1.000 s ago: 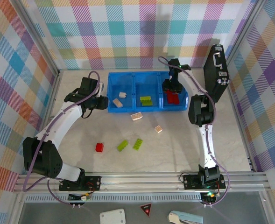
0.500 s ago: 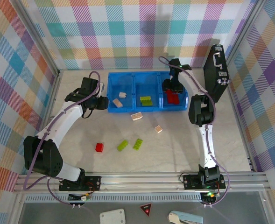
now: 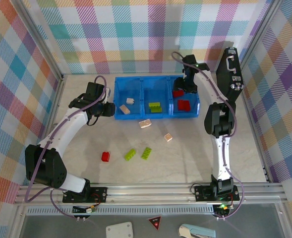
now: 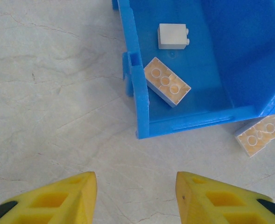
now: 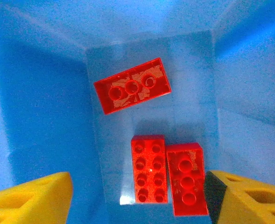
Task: Sort the legos into containers by color
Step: Pick up the lego from the middle-left of the table.
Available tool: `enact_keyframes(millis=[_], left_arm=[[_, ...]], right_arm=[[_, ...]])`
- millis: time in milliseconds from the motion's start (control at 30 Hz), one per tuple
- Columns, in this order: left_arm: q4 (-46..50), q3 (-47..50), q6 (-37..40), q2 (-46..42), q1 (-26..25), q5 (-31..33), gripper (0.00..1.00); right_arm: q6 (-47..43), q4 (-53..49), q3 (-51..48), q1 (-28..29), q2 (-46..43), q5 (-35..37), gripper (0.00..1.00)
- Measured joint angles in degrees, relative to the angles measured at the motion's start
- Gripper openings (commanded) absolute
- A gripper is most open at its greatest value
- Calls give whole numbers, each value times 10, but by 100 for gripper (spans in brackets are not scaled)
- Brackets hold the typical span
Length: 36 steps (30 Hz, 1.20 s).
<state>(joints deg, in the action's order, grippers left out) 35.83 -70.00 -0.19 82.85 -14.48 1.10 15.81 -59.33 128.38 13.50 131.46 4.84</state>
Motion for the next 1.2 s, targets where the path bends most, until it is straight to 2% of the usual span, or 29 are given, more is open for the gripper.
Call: enact_keyframes(millis=[333,633,900,1200], left_arm=[[0,0,0,-1,0,-5,49],[9,-2,-4,25,0,-17,49],[44,-51,-20,43,-20,-21,49],[92,-65,-57,41,-33,-32,52]], right_arm=[[13,-2,-107,7,-84,-9,75],[35,18,-258,35,-217,-15,75],[62,59,-415,57,-337,-22,74],[67,85,-504,60,-394,-34,74]])
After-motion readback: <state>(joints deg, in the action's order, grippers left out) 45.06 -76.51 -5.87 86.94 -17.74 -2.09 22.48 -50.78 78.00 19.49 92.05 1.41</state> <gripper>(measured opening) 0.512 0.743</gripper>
